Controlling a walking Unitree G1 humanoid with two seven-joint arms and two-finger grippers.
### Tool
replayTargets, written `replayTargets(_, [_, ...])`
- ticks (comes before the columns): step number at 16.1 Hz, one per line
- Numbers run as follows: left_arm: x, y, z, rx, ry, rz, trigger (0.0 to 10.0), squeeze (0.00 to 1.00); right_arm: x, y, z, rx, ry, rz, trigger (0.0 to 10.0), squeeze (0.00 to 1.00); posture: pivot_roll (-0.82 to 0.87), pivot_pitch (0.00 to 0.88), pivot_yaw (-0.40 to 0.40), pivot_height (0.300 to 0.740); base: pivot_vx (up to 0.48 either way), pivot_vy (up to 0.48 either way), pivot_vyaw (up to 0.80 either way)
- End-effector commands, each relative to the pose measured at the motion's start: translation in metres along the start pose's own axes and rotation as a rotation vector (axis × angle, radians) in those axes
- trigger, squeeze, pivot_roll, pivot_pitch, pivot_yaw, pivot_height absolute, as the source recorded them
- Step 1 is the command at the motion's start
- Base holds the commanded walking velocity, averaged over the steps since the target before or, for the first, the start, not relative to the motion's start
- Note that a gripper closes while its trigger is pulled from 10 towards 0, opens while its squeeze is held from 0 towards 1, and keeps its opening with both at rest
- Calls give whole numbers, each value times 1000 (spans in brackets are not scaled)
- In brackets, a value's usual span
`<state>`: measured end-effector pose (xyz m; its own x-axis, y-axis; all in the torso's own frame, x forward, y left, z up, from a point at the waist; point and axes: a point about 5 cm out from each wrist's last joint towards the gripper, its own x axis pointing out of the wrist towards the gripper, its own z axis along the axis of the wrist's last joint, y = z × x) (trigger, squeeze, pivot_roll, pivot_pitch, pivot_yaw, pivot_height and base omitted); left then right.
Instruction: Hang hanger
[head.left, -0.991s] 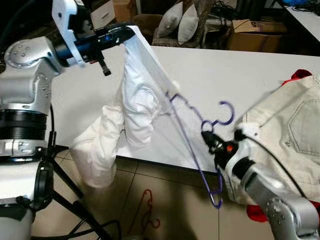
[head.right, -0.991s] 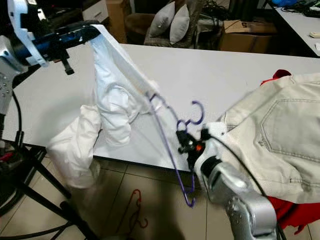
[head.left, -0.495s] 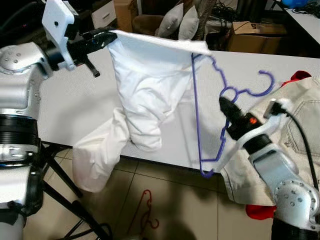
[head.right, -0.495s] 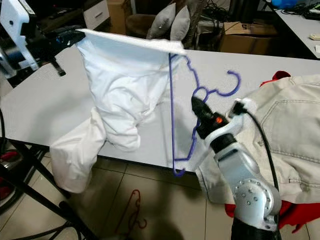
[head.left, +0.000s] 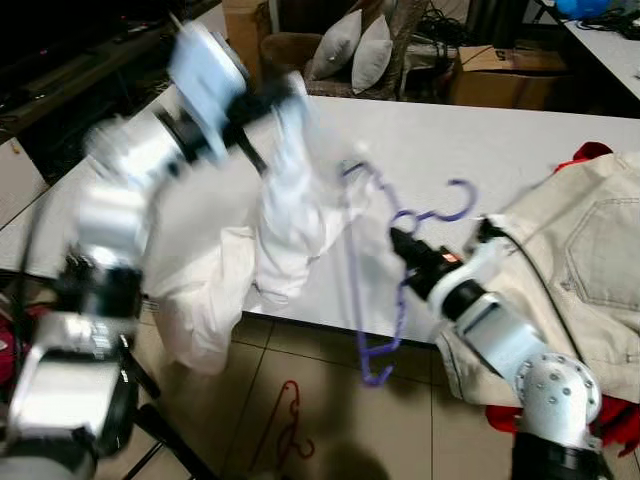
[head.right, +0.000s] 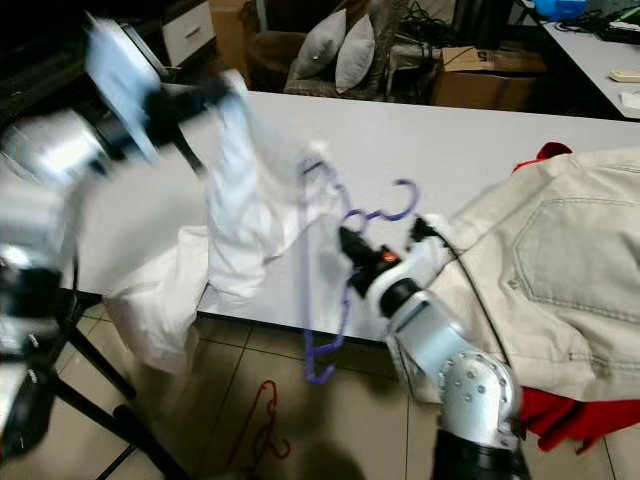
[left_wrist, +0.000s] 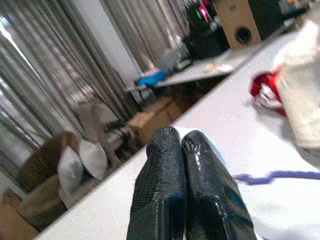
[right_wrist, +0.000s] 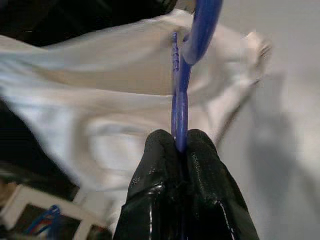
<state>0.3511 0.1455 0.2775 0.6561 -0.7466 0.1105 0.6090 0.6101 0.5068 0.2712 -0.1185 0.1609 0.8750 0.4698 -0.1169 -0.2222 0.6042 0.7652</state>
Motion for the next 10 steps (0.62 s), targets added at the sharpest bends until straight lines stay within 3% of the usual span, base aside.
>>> replayTargets(1, [-1, -3, 4, 62, 13, -14, 0, 0, 4, 8, -3, 24, 41, 41, 10000, 0, 71, 0, 30, 740, 0, 0, 0])
replayTargets(6, [-3, -18, 11, 71, -22, -126, 0, 0, 7, 8, -13, 45, 141, 59, 10000, 0, 67, 0, 19, 740, 0, 0, 0])
replayTargets(8, [-7, -30, 19, 49, -63, -231, 0, 0, 12, 3, -9, 128, 131, 48, 10000, 0, 68, 0, 18, 740, 0, 0, 0])
replayTargets(10, [-14, -43, 17, 40, -19, -355, 0, 0, 17, -5, 2, 221, 89, 42, 10000, 0, 72, 0, 18, 740, 0, 0, 0])
